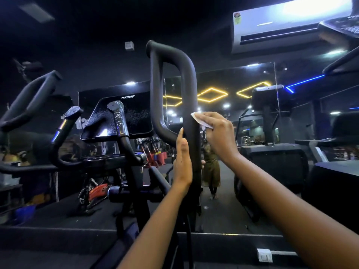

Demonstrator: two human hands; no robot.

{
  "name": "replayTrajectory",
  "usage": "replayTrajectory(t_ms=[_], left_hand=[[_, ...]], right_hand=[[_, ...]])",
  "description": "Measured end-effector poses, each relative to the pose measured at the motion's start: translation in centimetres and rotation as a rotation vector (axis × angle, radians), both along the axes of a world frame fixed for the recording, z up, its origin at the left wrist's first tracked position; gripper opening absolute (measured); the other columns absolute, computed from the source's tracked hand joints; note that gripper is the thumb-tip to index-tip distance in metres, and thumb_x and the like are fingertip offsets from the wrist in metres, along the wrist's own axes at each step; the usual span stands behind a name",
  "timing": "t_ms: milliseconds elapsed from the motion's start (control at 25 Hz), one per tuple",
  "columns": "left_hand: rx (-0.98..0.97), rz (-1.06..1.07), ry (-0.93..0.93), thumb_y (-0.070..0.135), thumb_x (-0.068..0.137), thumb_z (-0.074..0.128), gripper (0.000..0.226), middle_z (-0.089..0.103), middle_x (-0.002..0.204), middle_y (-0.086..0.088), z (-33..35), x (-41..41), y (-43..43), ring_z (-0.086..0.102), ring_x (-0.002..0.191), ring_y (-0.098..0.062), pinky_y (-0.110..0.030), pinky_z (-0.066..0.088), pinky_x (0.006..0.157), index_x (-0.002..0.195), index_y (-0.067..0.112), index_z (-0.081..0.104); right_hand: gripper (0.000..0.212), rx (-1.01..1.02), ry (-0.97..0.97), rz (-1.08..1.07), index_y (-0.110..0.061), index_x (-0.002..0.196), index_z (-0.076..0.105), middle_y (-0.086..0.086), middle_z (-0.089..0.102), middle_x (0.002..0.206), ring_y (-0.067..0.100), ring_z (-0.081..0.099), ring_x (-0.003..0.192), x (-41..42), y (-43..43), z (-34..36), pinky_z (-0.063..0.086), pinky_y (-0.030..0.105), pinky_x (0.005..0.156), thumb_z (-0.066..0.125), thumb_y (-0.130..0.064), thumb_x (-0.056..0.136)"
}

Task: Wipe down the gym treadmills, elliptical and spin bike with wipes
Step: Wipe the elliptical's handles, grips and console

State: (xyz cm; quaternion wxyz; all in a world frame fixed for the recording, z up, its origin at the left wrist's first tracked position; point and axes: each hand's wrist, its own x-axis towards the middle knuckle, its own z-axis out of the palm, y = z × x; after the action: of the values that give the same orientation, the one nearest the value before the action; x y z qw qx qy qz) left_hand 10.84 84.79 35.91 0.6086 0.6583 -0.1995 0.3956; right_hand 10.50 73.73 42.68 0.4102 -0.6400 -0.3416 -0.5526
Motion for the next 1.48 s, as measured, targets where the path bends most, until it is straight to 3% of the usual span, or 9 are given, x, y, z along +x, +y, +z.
replayTrajectory(t_ms=[160,280,440,560,760,920,1080,1320,1480], left_hand=[[-0.07,-0.072,-0.043,0.09,0.068,0.037,0.086,0.036,0.152,-0.005,-0.4,-0.3,-0.3,0.036,0.139,-0.027,-0.055,0.027,0.113,0.142,0.046,0.031],[-0.096,-0.052,0.015,0.091,0.067,0.037,0.073,0.038,0.151,-0.007,-0.4,-1.3,-1.0,0.036,0.138,-0.02,-0.046,0.026,0.116,0.132,0.058,0.037],[-0.095,-0.05,0.056,0.074,0.087,0.023,0.065,0.065,0.12,0.009,-0.4,-2.5,-1.1,0.058,0.113,-0.004,-0.023,0.044,0.098,0.144,0.043,0.026],[-0.081,-0.072,0.058,0.085,0.075,0.03,0.071,0.026,0.156,0.006,-0.4,-4.1,-1.5,0.027,0.142,-0.01,-0.038,0.021,0.117,0.136,0.05,0.03],[-0.164,-0.117,0.109,0.066,0.08,0.026,0.067,0.046,0.144,-0.011,-0.6,-4.6,-0.5,0.053,0.124,-0.023,-0.043,0.042,0.106,0.144,0.048,0.023],[-0.203,-0.06,0.159,0.066,0.089,0.024,0.053,0.049,0.14,-0.013,-0.7,-5.1,-0.9,0.053,0.124,-0.025,-0.037,0.05,0.097,0.141,0.055,0.021],[-0.003,0.083,0.175,0.055,0.096,0.034,0.051,0.018,0.157,0.004,-1.0,-5.5,-1.4,0.022,0.14,-0.005,-0.026,0.016,0.113,0.144,0.051,0.016],[0.323,0.702,0.065,0.049,0.096,0.042,0.059,0.04,0.134,-0.006,0.1,-6.3,-0.2,0.037,0.127,-0.02,-0.036,0.029,0.109,0.149,0.032,0.023],[0.479,0.703,-0.108,0.045,0.097,0.044,0.06,0.03,0.145,-0.002,4.2,-5.2,-1.3,0.029,0.134,-0.012,-0.03,0.026,0.109,0.15,0.031,0.019]], right_hand=[[0.035,0.014,-0.034,-0.009,-0.004,0.116,0.064,0.011,0.066,0.106,0.011,0.056,0.094,0.5,1.2,-4.6,0.035,0.001,0.088,0.057,0.002,0.082],[0.039,-0.014,-0.084,-0.008,-0.008,0.113,0.067,0.009,0.068,0.103,0.018,0.064,0.092,0.0,0.9,-8.5,0.046,0.016,0.085,0.043,-0.018,0.083],[0.04,-0.091,-0.125,-0.047,-0.007,0.108,0.069,0.009,0.068,0.097,0.021,0.066,0.087,-1.1,0.4,-12.3,0.054,0.027,0.079,0.04,-0.016,0.082],[0.036,-0.113,-0.185,-0.014,-0.009,0.104,0.071,0.007,0.068,0.097,0.021,0.066,0.086,-1.4,-0.8,-11.1,0.053,0.028,0.079,0.042,-0.012,0.082],[0.033,-0.258,-0.216,-0.13,-0.006,0.096,0.071,0.012,0.067,0.106,0.028,0.062,0.091,-0.9,0.5,-2.4,0.057,0.037,0.065,0.041,-0.01,0.083],[0.036,-0.373,-0.253,-0.251,-0.01,0.1,0.067,0.004,0.063,0.103,0.02,0.055,0.081,-0.3,0.4,-5.5,0.054,0.032,0.051,0.036,-0.011,0.083],[0.037,-0.248,-0.2,-0.033,-0.012,0.109,0.069,0.003,0.065,0.108,0.017,0.06,0.088,-1.0,-0.5,-11.9,0.053,0.024,0.075,0.04,-0.013,0.085],[0.034,0.289,0.116,0.264,-0.013,0.108,0.069,-0.006,0.065,0.106,0.0,0.058,0.098,0.2,-1.3,-10.7,0.043,0.008,0.088,0.06,0.004,0.081],[0.035,0.381,0.28,0.474,-0.016,0.111,0.067,-0.01,0.066,0.105,-0.003,0.06,0.097,1.3,-1.2,-6.5,0.044,0.006,0.085,0.062,0.003,0.082]])
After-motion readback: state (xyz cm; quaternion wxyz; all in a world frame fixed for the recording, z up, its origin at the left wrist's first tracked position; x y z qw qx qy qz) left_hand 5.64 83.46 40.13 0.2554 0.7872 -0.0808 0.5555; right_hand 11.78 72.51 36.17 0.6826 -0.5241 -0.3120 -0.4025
